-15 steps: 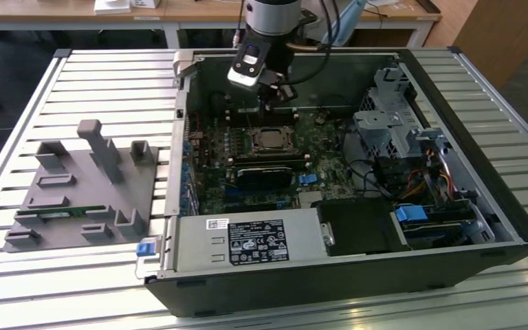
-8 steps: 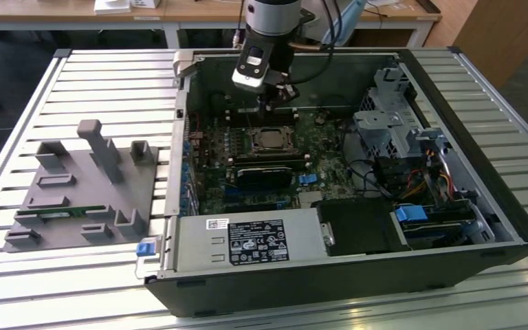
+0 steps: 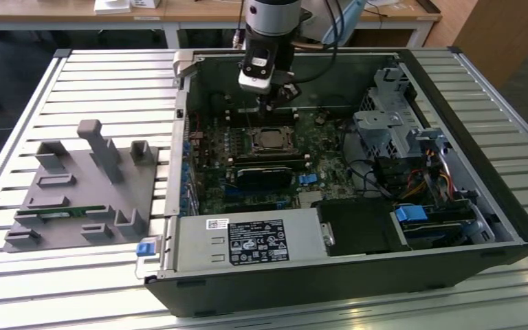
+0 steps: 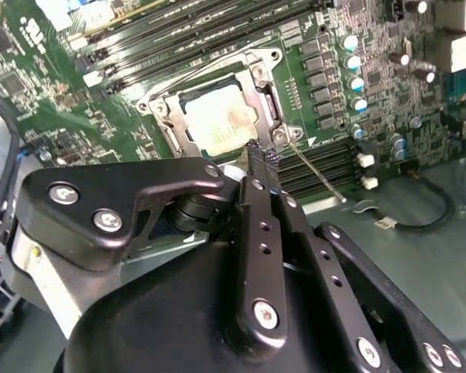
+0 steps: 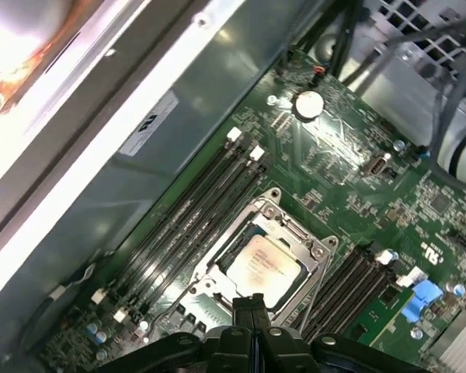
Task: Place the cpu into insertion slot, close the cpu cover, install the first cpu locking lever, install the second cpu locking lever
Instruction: 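Install the first cpu locking lever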
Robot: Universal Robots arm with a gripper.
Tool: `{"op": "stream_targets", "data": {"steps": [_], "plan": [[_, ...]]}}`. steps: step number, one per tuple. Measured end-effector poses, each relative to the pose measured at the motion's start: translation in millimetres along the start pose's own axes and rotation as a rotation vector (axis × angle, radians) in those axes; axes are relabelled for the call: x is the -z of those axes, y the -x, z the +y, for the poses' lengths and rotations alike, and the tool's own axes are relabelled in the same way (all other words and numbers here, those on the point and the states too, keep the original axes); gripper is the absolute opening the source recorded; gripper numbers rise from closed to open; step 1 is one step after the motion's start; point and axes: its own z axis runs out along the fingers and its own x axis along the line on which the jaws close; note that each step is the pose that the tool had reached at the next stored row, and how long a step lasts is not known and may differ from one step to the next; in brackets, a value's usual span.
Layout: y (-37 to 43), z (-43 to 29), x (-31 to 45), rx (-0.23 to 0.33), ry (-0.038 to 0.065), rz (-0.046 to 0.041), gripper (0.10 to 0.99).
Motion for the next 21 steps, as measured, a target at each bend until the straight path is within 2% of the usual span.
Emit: {"op": "stream_targets", "data": {"steps": [8,21], "plan": [[0.0,0.0,0.0,0.081,-0.001,0.0019,0.106],[0.0,0.0,0.0,0.151,-0.001,0.0035,0.106]]}}
